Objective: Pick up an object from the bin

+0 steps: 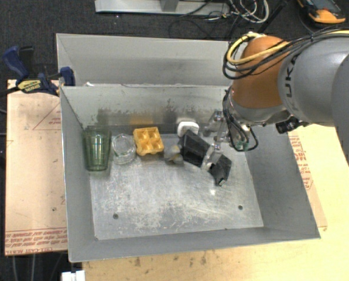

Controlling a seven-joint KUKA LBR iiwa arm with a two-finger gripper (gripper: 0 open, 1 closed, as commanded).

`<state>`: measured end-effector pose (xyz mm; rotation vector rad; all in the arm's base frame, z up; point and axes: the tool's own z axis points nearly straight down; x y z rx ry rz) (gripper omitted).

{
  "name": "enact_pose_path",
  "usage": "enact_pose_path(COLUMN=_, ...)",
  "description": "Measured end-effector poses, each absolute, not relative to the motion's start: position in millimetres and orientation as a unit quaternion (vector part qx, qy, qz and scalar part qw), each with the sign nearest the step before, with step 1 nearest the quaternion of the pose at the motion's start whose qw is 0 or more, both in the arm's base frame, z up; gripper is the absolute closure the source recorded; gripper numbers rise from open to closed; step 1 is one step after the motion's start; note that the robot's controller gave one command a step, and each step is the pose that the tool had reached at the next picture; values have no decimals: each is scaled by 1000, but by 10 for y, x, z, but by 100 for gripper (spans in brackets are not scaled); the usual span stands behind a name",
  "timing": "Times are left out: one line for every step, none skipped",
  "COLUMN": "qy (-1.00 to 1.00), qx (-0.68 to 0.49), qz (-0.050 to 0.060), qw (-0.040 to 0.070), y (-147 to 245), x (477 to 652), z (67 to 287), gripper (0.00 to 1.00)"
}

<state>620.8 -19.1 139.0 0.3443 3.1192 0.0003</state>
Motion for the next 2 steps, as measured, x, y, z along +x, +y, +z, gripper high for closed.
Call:
enact_pose_path(qy=987, qx=162, qz=1, qw=2, y=-213, x=6102, z=986, gripper=0)
enact_pose_path(qy=971, qx=240, qz=-6, qw=-1, y=-161, x=6351, z=858, gripper=100)
